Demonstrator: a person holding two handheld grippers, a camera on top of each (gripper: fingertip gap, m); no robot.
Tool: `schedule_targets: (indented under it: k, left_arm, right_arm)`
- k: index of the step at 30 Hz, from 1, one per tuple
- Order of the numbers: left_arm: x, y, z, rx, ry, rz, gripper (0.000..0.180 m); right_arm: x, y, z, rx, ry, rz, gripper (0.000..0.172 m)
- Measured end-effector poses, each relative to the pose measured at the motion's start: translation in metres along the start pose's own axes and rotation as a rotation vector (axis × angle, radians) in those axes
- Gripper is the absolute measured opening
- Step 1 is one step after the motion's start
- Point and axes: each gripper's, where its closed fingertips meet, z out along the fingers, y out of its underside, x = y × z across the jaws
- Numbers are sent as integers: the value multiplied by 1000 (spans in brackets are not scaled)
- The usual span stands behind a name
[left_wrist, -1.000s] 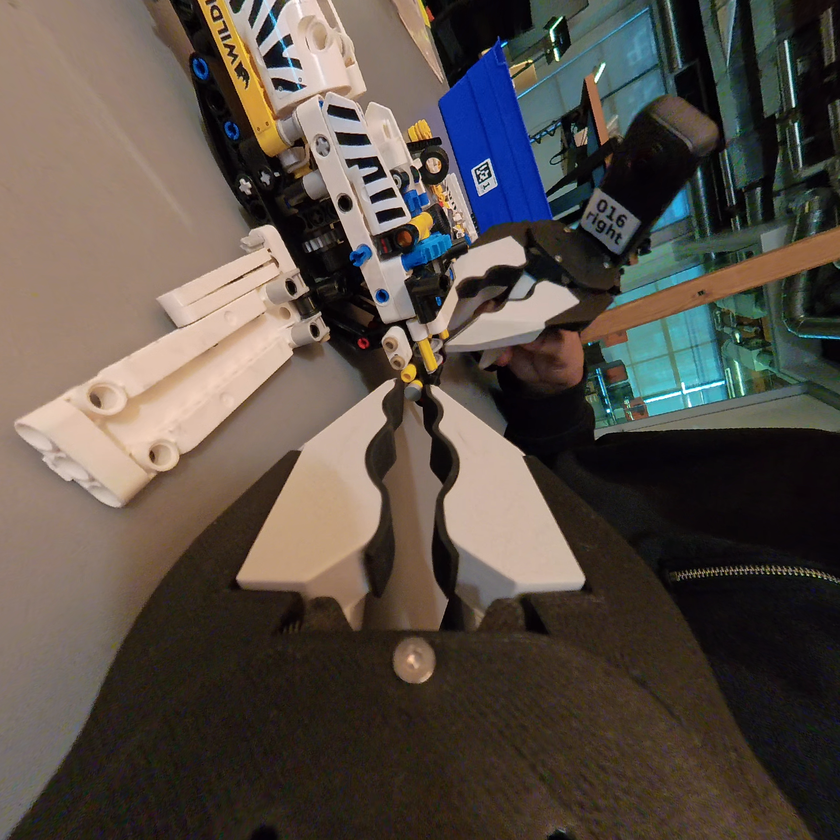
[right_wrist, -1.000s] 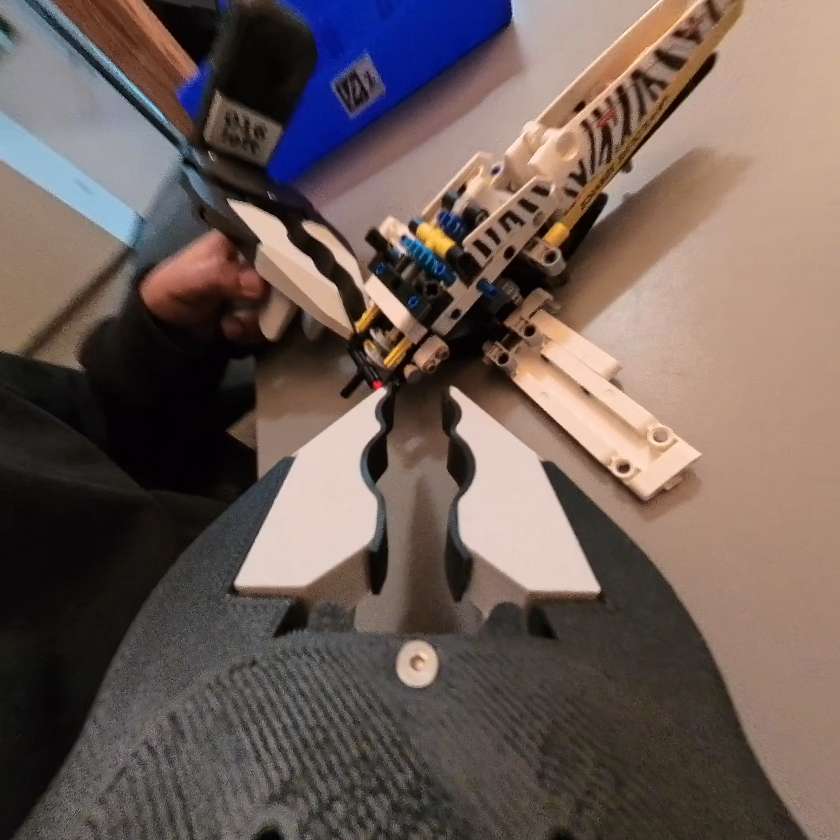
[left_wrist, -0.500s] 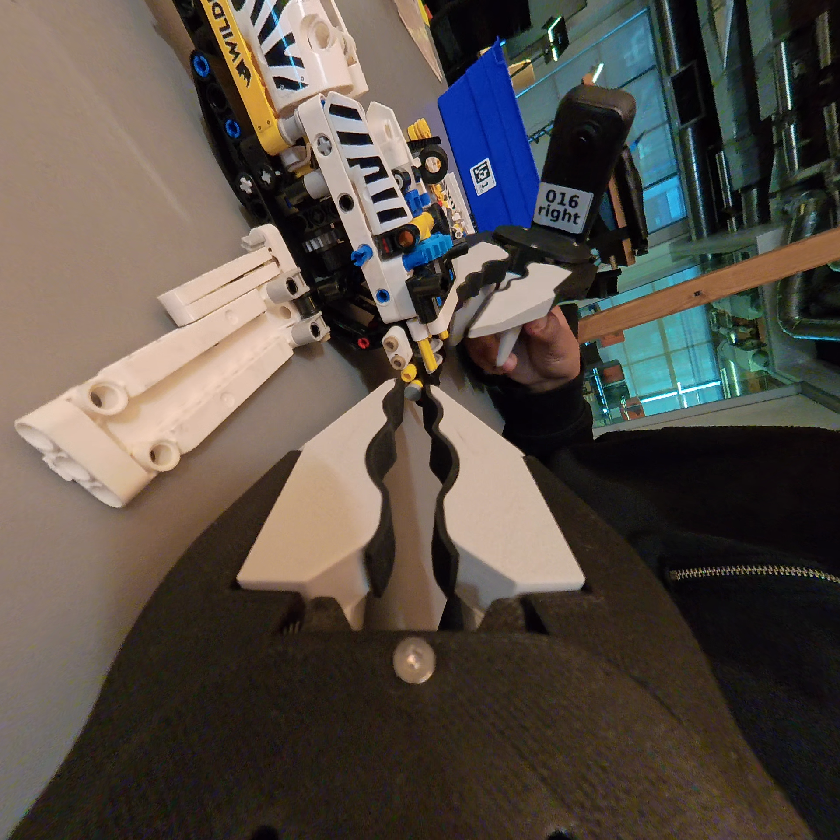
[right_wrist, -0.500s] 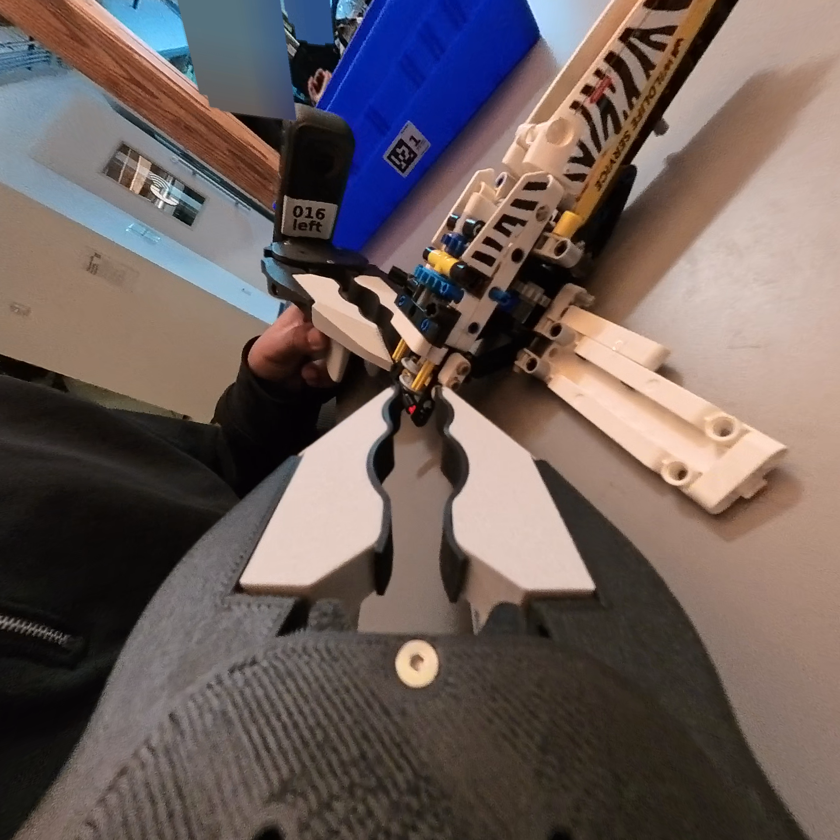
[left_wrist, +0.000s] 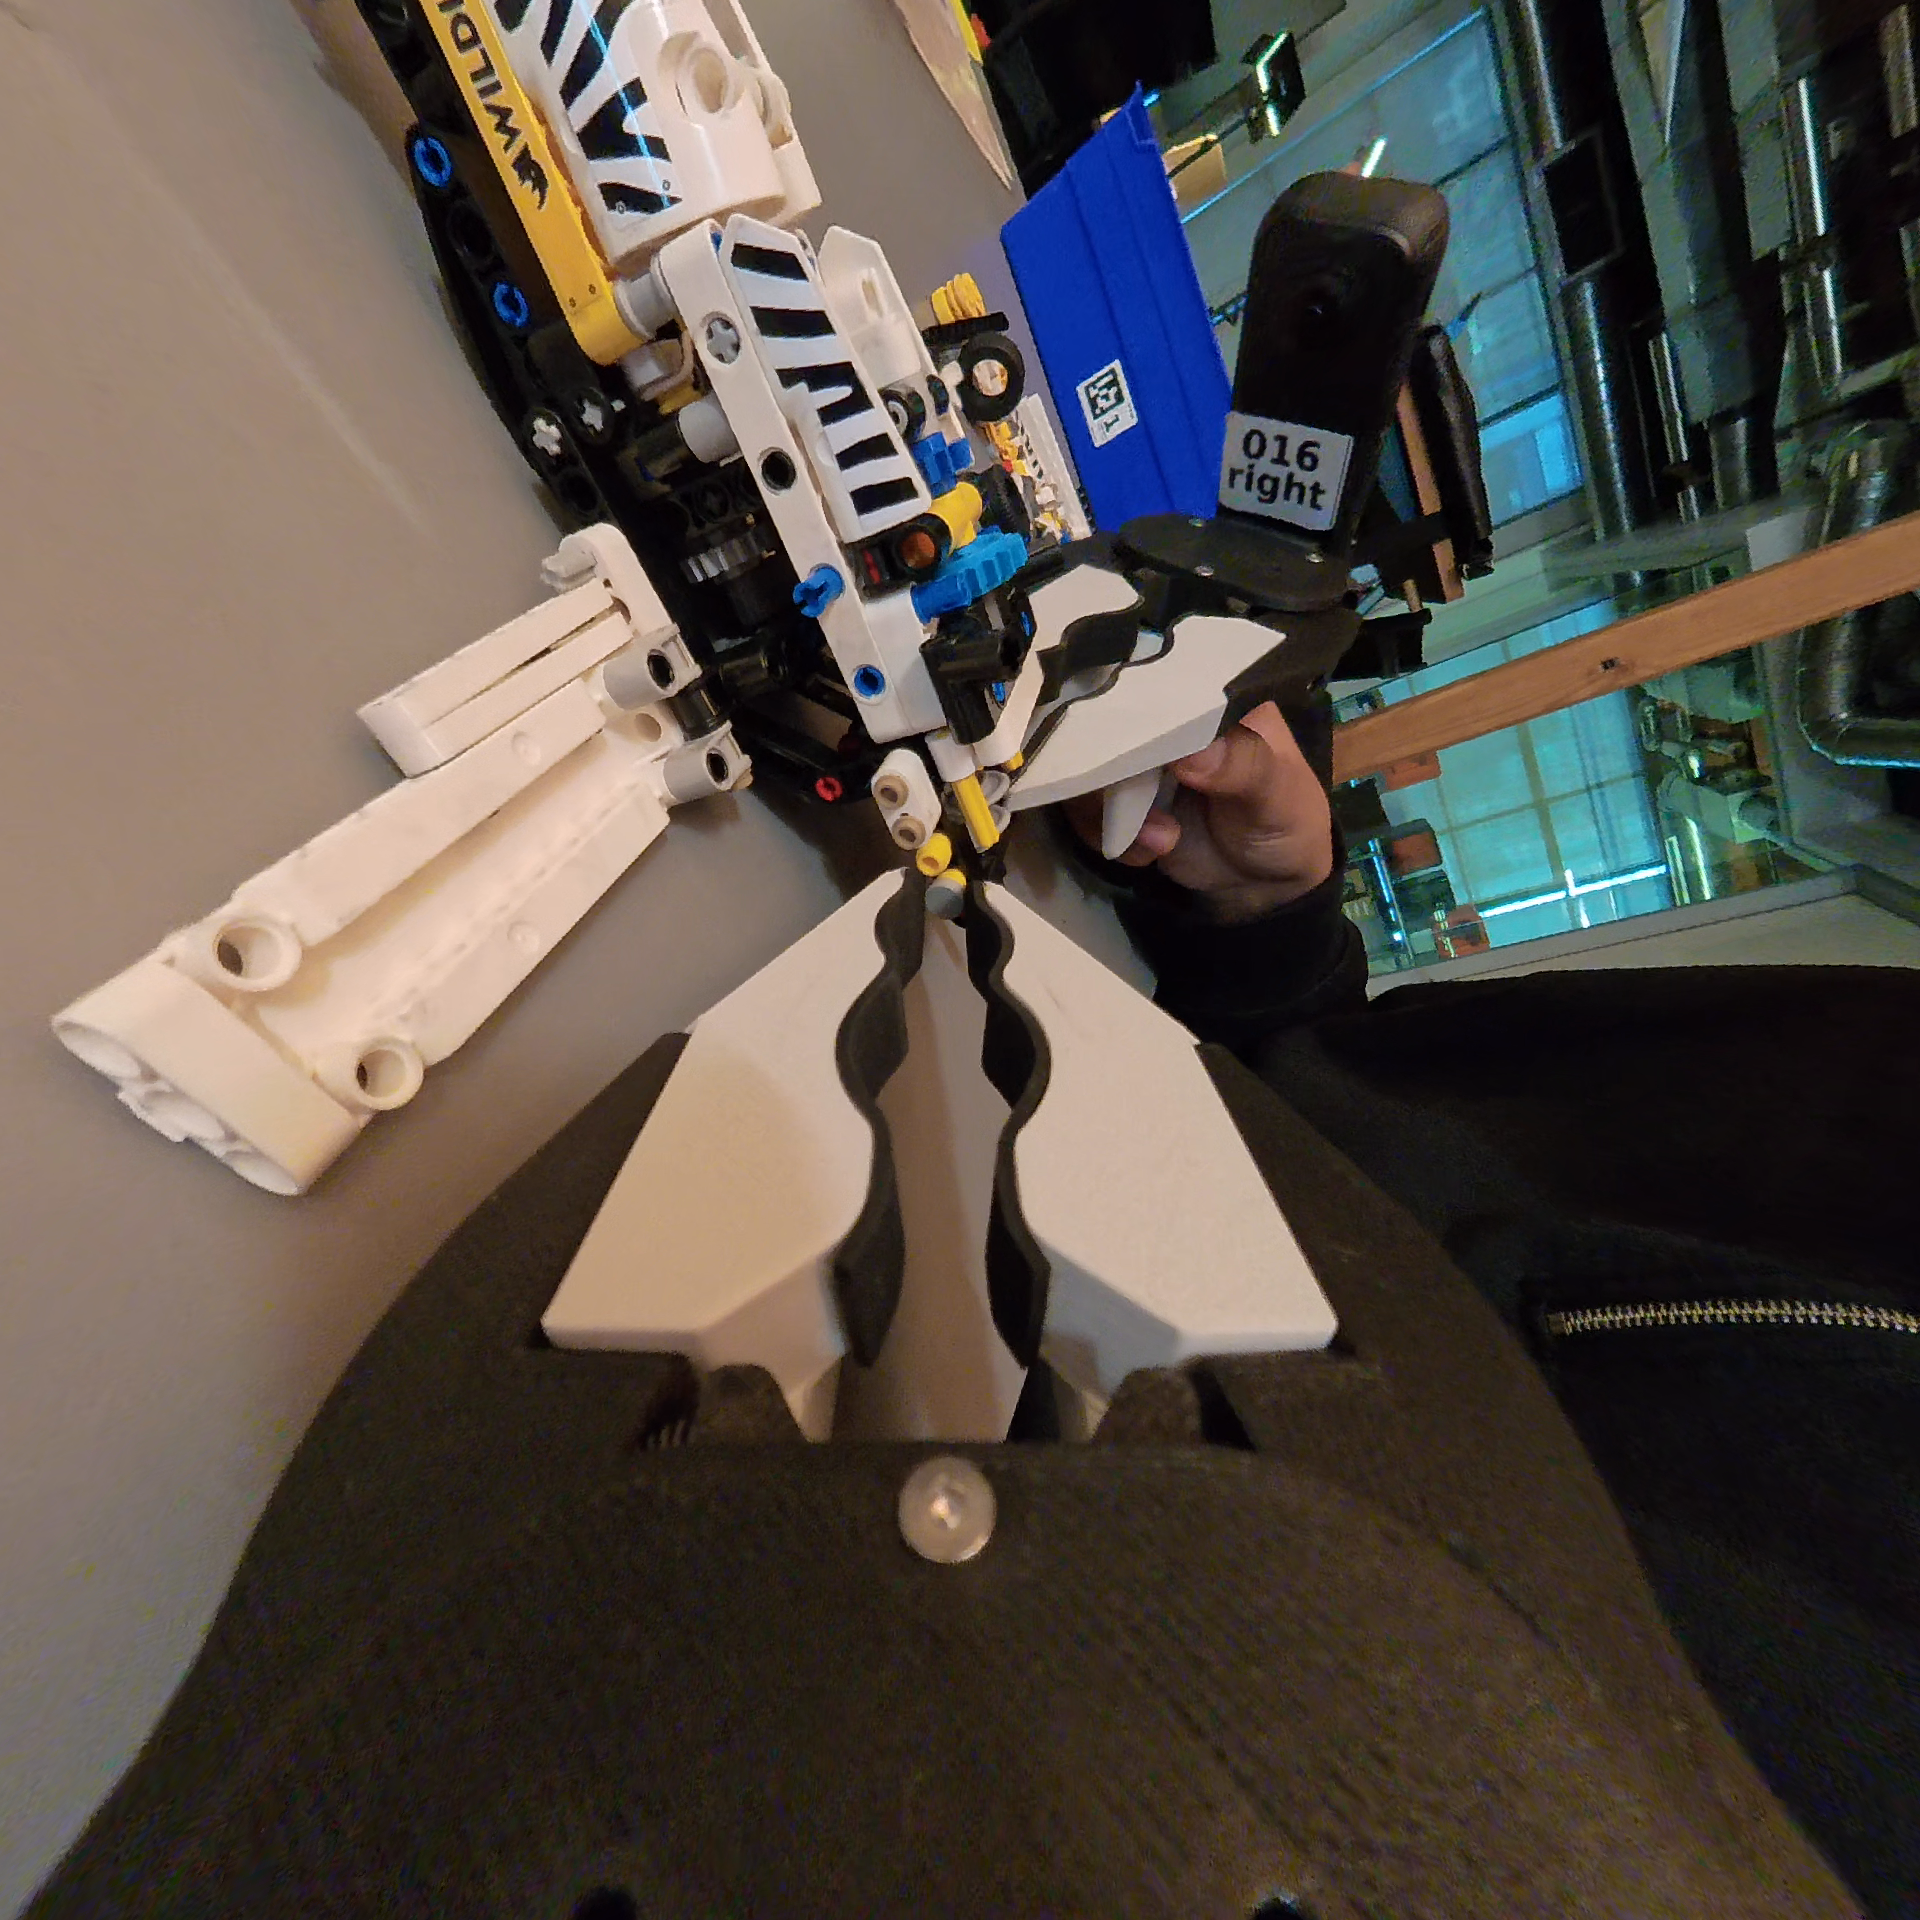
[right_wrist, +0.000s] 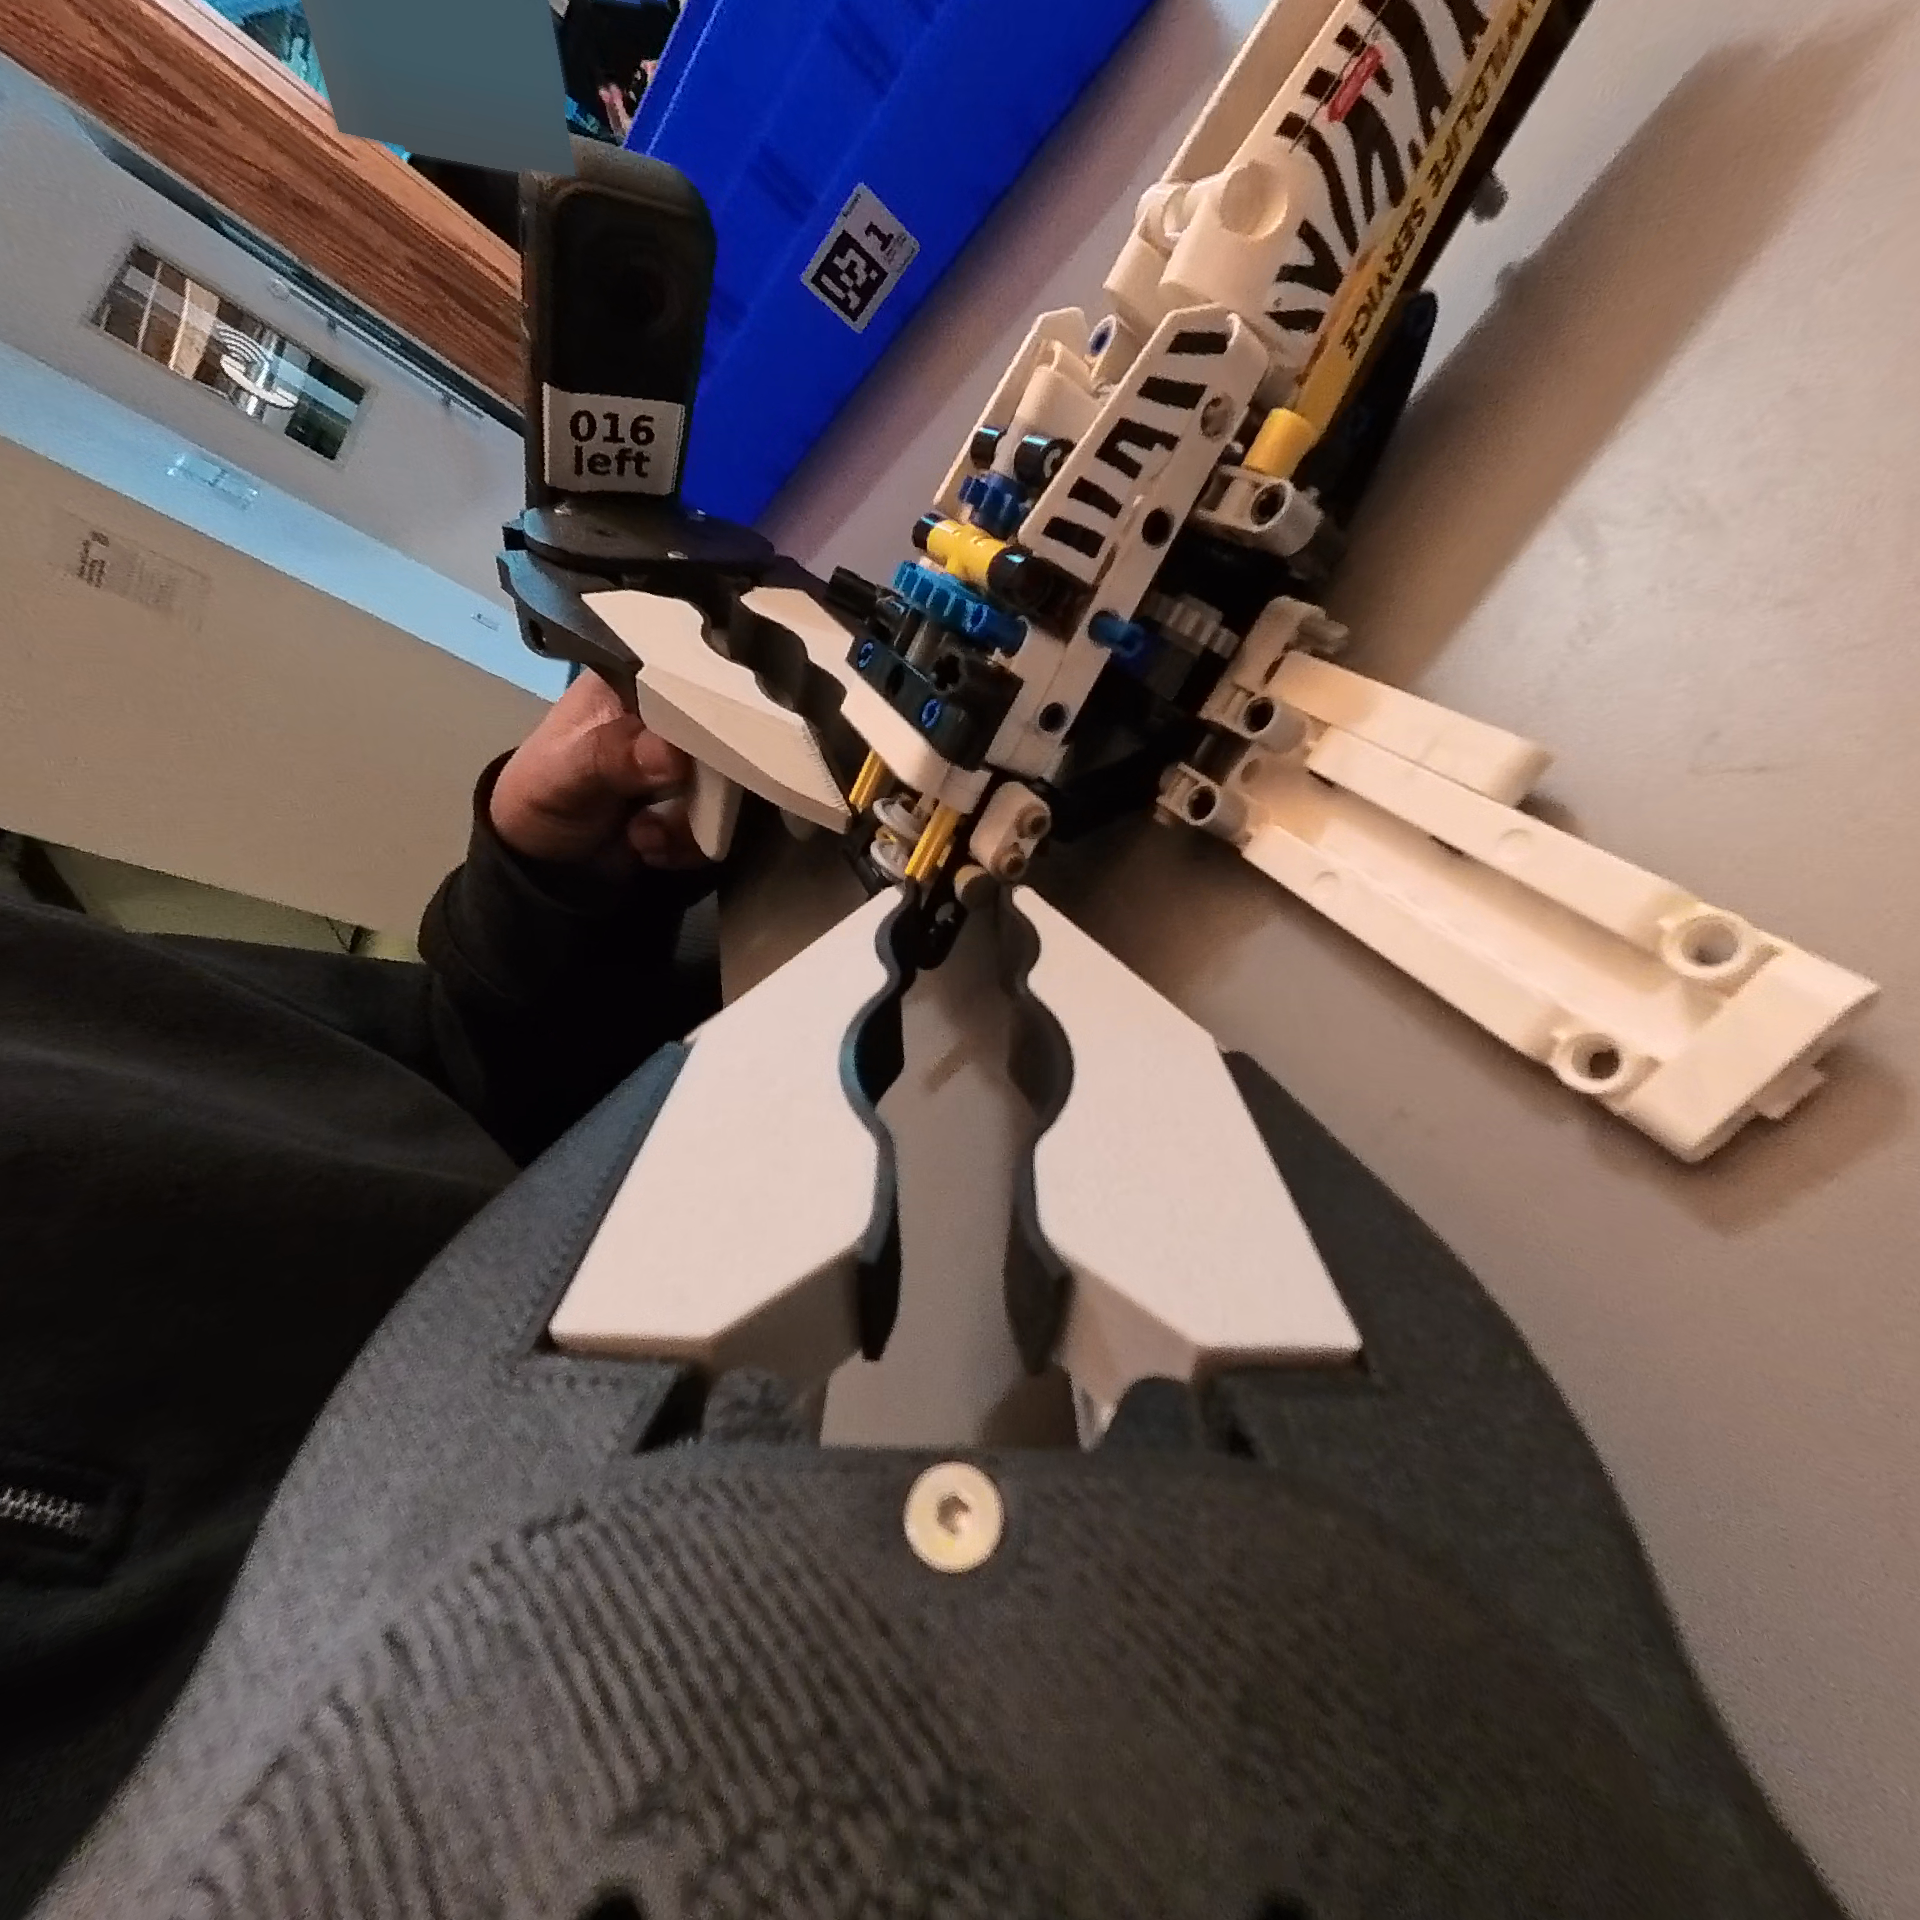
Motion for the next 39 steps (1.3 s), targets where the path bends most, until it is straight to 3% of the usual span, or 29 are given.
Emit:
schedule_targets:
  k: [12,16,18,26,29,32,36,39]
  left_arm:
    - [-2,-2,-2,20,-2,-18,3]
    - [-20,-11,-24,92,-137,16,4]
    - [-13,-15,-33,120,-46,-21,3]
    - [2,-15,-19,110,31,19,3]
    - [13,-15,-16,118,75,48,3]
    - [27,-14,-8,108,116,91,3]
    - [53,-13,6,111,177,160,3]
    - [64,-5,23,62,156,236,3]
  right_arm:
    - [1,-2,1,26,-14,29,10]
    - [32,-15,-33,110,174,-14,5]
    - [27,-13,-39,92,132,9,5]
    - [21,-7,-28,67,123,-9,7]
    - [16,-10,-33,85,133,-44,24]
    - [6,-17,-48,145,150,-140,30]
    - [-38,-22,-58,262,77,-449,28]
    - [-58,-9,-51,259,102,-694,29]
